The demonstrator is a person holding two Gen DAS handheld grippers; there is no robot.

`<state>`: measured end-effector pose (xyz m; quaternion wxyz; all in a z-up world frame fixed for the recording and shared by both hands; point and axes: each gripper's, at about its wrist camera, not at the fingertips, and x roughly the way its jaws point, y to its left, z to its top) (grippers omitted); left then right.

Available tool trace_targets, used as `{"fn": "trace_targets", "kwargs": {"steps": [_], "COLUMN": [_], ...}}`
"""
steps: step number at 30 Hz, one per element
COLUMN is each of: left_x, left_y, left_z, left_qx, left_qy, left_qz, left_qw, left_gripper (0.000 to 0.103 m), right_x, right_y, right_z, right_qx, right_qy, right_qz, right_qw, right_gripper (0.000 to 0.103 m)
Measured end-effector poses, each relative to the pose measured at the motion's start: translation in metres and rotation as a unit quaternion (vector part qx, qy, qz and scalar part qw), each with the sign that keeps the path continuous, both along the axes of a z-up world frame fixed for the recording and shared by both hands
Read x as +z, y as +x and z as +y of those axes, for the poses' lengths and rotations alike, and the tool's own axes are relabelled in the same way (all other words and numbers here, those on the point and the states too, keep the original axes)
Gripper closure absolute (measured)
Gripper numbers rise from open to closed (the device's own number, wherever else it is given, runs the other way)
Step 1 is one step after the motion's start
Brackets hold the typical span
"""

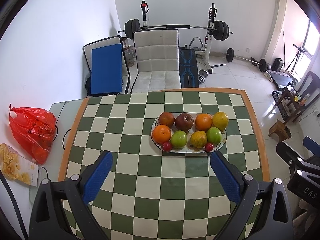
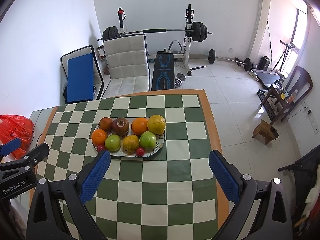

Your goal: Organize fruits

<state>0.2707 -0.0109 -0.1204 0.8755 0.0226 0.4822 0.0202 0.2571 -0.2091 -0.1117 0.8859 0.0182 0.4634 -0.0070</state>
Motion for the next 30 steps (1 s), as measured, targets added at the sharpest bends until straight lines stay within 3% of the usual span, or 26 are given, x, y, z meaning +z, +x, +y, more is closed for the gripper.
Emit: {"fn": "trace_targets", "kwargs": {"steps": [30], "left_x": [0.010], "left_y": [-0.001], "left_z": [-0.007], "left_qx": [0.000], "left_qy": [0.002], "left_qz": [-0.010], "left_qw": [0.9999], "left_gripper": [0.003], "right_x": [-0.004], "right_y": [-0.010], "right_z": [0.002], "right_qx": [-0.004], "right_qy": [0.000], "right_qz": [0.004], "right_qw": [1.000], "right_gripper": [0.002]}}
